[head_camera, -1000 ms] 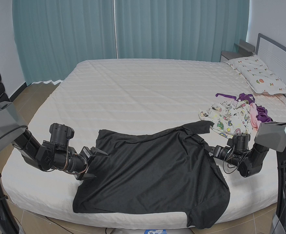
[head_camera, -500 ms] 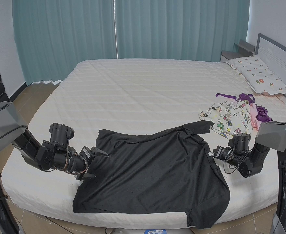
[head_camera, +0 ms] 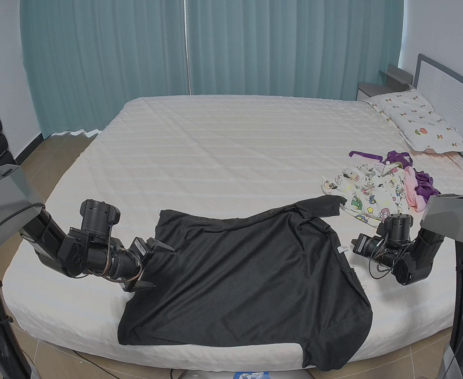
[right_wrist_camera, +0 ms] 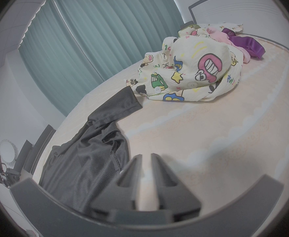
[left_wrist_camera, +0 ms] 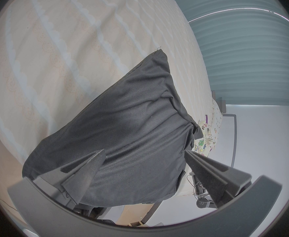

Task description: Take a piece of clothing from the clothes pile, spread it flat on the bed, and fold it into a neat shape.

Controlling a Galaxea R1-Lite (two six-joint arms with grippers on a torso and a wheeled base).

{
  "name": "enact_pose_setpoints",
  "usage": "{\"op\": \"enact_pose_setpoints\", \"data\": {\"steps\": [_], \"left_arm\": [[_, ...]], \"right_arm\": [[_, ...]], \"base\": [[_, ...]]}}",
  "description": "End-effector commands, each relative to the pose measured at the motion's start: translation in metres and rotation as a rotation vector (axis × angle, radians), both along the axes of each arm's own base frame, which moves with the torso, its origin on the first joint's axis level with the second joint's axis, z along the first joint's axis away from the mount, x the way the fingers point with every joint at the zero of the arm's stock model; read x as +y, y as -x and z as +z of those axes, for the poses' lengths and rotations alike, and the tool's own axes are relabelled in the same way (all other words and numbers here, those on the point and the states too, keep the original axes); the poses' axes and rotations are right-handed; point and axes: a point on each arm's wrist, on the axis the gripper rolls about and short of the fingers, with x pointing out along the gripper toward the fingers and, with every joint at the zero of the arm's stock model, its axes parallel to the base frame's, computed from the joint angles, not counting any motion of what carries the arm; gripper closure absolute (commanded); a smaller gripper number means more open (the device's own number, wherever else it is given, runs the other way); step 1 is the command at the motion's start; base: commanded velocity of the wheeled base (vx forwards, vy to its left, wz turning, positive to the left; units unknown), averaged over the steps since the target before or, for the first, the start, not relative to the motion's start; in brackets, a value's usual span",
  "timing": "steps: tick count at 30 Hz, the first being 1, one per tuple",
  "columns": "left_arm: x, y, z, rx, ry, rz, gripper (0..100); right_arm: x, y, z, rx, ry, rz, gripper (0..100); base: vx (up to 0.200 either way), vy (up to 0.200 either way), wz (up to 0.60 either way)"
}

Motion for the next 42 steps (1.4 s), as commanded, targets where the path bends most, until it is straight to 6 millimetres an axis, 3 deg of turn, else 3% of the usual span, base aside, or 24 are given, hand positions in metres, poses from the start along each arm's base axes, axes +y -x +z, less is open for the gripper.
{"op": "enact_pose_setpoints", "data": {"steps": [1, 11, 17, 18, 38, 42], "left_arm": [[0.0, 0.0, 0.0, 0.001, 0.0, 0.0, 0], [0.0, 0.0, 0.0, 0.001, 0.0, 0.0, 0], [0.0, 0.0, 0.0, 0.001, 0.0, 0.0, 0], [0.0, 0.0, 0.0, 0.002, -0.001, -0.001, 0], [0.0, 0.0, 0.0, 0.0, -0.001, -0.001, 0], [0.0, 0.0, 0.0, 0.0, -0.001, -0.001, 0]], "right_arm": [[0.001, 0.001, 0.001, 0.0, -0.001, 0.005, 0], [0.029, 0.001, -0.001, 0.076, -0.114, 0.008, 0], [0.029, -0.006, -0.004, 0.065, -0.122, -0.005, 0], [0.03, -0.005, -0.004, 0.067, -0.122, -0.006, 100], [0.022, 0.0, 0.005, 0.06, -0.109, -0.039, 100], [0.007, -0.003, 0.011, 0.038, -0.11, -0.073, 100]], "base": [[0.0, 0.0, 0.0], [0.0, 0.0, 0.0], [0.0, 0.0, 0.0], [0.0, 0.0, 0.0], [0.0, 0.0, 0.0], [0.0, 0.0, 0.0]]}}
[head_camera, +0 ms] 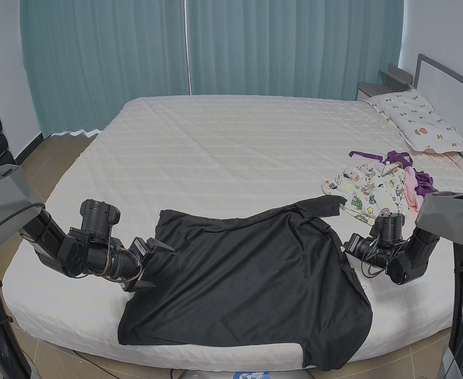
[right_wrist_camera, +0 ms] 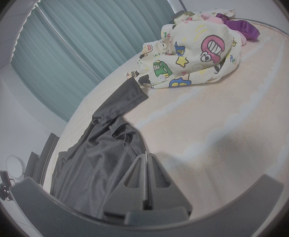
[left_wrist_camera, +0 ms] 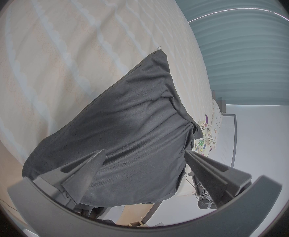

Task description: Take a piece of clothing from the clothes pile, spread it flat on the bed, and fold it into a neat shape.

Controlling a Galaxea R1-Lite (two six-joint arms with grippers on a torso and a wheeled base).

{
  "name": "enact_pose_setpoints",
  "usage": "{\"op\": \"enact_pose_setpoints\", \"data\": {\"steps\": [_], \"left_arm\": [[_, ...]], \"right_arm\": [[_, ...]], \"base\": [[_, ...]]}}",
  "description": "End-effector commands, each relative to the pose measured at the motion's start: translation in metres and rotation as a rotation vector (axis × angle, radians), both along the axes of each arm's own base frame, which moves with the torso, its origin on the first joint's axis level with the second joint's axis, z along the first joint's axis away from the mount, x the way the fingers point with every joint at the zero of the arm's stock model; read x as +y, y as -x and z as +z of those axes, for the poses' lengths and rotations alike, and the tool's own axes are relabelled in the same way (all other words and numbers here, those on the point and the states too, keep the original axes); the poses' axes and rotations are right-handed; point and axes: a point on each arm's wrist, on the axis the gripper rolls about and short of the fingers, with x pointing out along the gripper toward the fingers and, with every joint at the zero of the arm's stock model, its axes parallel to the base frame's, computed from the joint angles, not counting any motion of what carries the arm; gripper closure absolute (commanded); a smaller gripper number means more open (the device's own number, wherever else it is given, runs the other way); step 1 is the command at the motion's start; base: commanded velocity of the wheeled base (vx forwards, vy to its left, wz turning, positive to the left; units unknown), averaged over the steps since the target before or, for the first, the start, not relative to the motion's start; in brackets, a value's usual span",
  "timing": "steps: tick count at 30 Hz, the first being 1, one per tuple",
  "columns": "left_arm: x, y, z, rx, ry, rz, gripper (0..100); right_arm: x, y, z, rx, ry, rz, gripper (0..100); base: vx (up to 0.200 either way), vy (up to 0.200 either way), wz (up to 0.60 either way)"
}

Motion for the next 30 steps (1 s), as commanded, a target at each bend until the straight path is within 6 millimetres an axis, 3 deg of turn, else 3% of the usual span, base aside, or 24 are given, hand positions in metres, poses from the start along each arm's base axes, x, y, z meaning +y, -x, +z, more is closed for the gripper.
{"op": "enact_pose_setpoints", "data": {"steps": [1, 19, 30], "left_arm": [[0.0, 0.0, 0.0, 0.001, 0.0, 0.0, 0], [0.0, 0.0, 0.0, 0.001, 0.0, 0.0, 0], [0.0, 0.0, 0.0, 0.001, 0.0, 0.0, 0]], "right_arm": [[-0.011, -0.002, 0.006, -0.019, 0.002, -0.026, 100], [-0.048, -0.012, -0.001, -0.01, 0.007, -0.096, 100], [-0.05, -0.023, -0.007, -0.031, 0.007, -0.101, 100]], "base": [[0.0, 0.0, 0.0], [0.0, 0.0, 0.0], [0.0, 0.0, 0.0]]}}
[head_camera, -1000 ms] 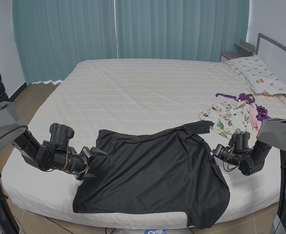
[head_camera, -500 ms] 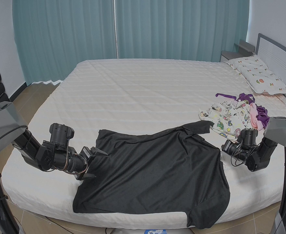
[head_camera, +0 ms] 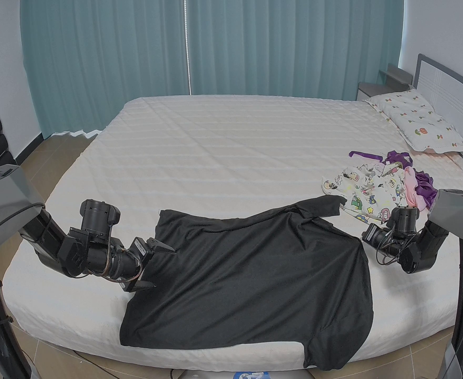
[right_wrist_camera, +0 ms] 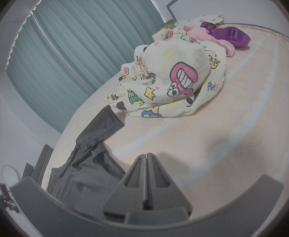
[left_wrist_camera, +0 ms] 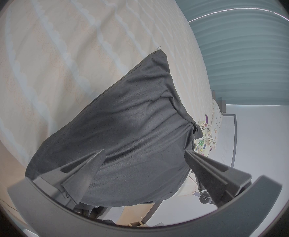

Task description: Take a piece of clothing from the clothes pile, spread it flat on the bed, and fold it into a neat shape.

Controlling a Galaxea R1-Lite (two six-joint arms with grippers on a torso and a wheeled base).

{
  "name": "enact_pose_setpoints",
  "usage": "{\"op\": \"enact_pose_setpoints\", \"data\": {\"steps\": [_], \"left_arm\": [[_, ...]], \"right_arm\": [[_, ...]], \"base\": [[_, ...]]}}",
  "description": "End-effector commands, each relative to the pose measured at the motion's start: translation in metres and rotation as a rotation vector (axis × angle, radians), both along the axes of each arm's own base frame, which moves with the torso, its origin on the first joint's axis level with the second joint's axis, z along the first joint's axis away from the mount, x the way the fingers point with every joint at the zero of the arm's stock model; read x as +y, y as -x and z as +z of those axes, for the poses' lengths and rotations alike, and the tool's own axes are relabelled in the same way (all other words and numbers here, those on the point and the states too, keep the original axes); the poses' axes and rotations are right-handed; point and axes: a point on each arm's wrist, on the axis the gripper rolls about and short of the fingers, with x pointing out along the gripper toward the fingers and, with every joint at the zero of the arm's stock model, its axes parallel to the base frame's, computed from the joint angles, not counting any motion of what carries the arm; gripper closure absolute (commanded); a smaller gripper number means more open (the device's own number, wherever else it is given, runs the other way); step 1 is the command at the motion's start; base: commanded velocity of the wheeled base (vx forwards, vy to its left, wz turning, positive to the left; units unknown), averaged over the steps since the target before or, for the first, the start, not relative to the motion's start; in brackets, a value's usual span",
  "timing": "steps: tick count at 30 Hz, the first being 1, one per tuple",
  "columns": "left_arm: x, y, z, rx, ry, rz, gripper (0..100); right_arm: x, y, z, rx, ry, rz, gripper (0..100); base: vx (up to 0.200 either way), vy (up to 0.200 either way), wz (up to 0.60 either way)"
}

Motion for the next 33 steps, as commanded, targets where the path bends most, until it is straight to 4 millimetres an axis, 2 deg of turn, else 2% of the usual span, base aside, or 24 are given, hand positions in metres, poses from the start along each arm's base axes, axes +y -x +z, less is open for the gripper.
{"op": "enact_pose_setpoints", "data": {"steps": [1, 2, 3, 8, 13, 16, 17, 19, 20, 23, 25, 26, 29, 33], "left_arm": [[0.0, 0.0, 0.0, 0.003, 0.0, 0.001, 0], [0.0, 0.0, 0.0, 0.001, 0.0, 0.0, 0], [0.0, 0.0, 0.0, 0.001, 0.0, 0.0, 0], [0.0, 0.0, 0.0, 0.002, 0.001, -0.001, 0], [0.0, 0.0, 0.0, 0.001, 0.0, 0.0, 0], [0.0, 0.0, 0.0, 0.001, 0.0, 0.0, 0], [0.0, 0.0, 0.0, 0.003, 0.0, 0.001, 0], [0.0, 0.0, 0.0, 0.001, 0.0, 0.0, 0], [0.0, 0.0, 0.0, 0.001, 0.0, 0.0, 0], [0.0, 0.0, 0.0, 0.002, 0.001, 0.001, 0], [0.0, 0.0, 0.0, 0.002, 0.001, 0.001, 0], [0.0, 0.0, 0.0, 0.002, 0.001, 0.001, 0], [0.0, 0.0, -0.001, 0.003, 0.0, 0.001, 0], [0.0, 0.001, 0.0, 0.003, 0.0, 0.001, 0]], "right_arm": [[0.001, -0.003, -0.006, 0.003, 0.0, 0.001, 100], [0.0, -0.003, -0.006, 0.001, 0.0, -0.001, 100], [-0.001, -0.003, -0.004, -0.003, 0.0, -0.001, 0], [-0.007, -0.007, 0.0, -0.027, -0.007, -0.021, 0], [-0.001, -0.007, 0.004, -0.054, -0.018, -0.005, 0], [0.011, -0.011, 0.002, -0.094, -0.018, 0.026, 0], [0.022, -0.012, -0.003, -0.098, -0.019, 0.051, 0], [0.037, -0.017, 0.0, -0.107, -0.018, 0.084, 0], [0.037, -0.017, 0.0, -0.107, -0.018, 0.084, 0], [0.059, -0.031, 0.003, -0.126, -0.022, 0.126, 0], [0.061, -0.033, 0.002, -0.13, -0.025, 0.129, 0], [0.072, -0.046, -0.004, -0.161, -0.061, 0.118, 0], [0.082, -0.06, 0.003, -0.209, -0.094, 0.073, 0], [0.085, -0.064, 0.006, -0.217, -0.117, 0.05, 0]], "base": [[0.0, 0.0, 0.0], [0.0, 0.0, 0.0], [0.0, 0.0, 0.0], [0.0, 0.0, 0.0], [0.0, 0.0, 0.0], [0.0, 0.0, 0.0], [0.0, 0.0, 0.0], [0.0, 0.0, 0.0], [0.0, 0.0, 0.0], [0.0, 0.0, 0.0], [0.0, 0.0, 0.0], [0.0, 0.0, 0.0], [0.0, 0.0, 0.0], [0.0, 0.0, 0.0]]}}
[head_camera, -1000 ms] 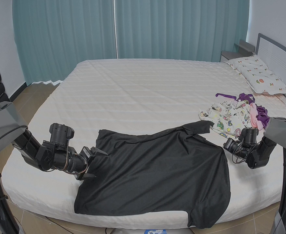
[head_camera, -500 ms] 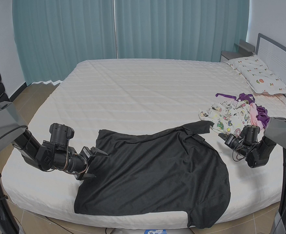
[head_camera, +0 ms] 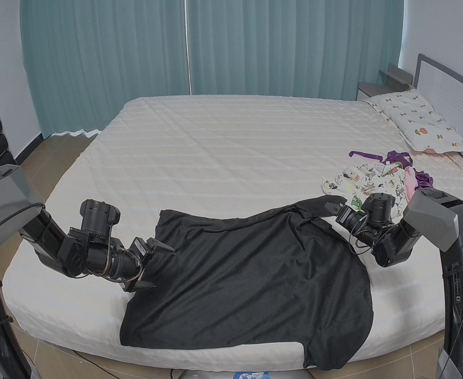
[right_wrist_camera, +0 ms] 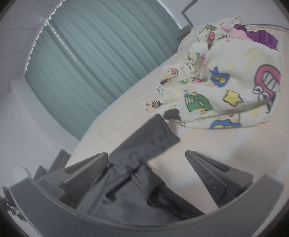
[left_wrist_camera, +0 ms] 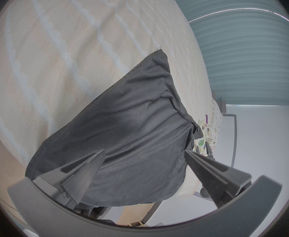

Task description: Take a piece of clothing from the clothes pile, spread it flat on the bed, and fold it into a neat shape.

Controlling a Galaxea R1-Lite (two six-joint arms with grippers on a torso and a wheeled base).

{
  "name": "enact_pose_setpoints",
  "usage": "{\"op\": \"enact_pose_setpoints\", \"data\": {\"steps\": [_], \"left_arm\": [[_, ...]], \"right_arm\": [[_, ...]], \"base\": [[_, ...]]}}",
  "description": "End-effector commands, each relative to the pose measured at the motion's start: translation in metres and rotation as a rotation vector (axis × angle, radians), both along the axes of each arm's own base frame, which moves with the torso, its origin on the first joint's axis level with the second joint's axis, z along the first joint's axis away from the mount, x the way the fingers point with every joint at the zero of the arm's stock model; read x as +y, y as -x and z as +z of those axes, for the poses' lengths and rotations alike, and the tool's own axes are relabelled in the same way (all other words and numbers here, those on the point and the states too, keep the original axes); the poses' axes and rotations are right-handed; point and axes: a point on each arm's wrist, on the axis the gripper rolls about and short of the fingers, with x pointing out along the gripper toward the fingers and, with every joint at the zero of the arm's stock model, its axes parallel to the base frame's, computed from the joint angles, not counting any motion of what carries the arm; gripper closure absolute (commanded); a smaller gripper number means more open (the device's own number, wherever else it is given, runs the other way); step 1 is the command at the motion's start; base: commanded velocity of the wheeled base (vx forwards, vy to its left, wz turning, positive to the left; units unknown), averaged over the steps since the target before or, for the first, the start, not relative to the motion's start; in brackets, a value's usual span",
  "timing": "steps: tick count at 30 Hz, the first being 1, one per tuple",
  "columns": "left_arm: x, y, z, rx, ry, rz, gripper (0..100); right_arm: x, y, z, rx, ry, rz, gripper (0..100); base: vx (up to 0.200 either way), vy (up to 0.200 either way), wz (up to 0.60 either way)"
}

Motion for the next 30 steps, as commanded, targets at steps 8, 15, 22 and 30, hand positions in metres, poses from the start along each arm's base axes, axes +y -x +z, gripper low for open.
{"op": "enact_pose_setpoints", "data": {"steps": [8, 15, 22, 30], "left_arm": [[0.0, 0.0, 0.001, 0.001, 0.003, 0.007, 0], [0.001, 0.005, -0.001, 0.014, 0.005, -0.006, 0], [0.001, 0.005, -0.002, 0.012, -0.004, -0.003, 0], [0.001, 0.005, -0.002, 0.012, -0.004, -0.003, 0]], "right_arm": [[0.022, -0.009, 0.011, -0.044, -0.019, -0.064, 0], [0.026, -0.004, 0.02, -0.041, -0.01, -0.075, 0], [0.024, -0.011, 0.034, -0.017, -0.004, -0.079, 0], [0.027, -0.025, 0.025, 0.026, 0.0, -0.066, 0]], "base": [[0.0, 0.0, 0.0], [0.057, 0.0, 0.0], [0.029, 0.0, 0.0], [0.0, 0.0, 0.0]]}}
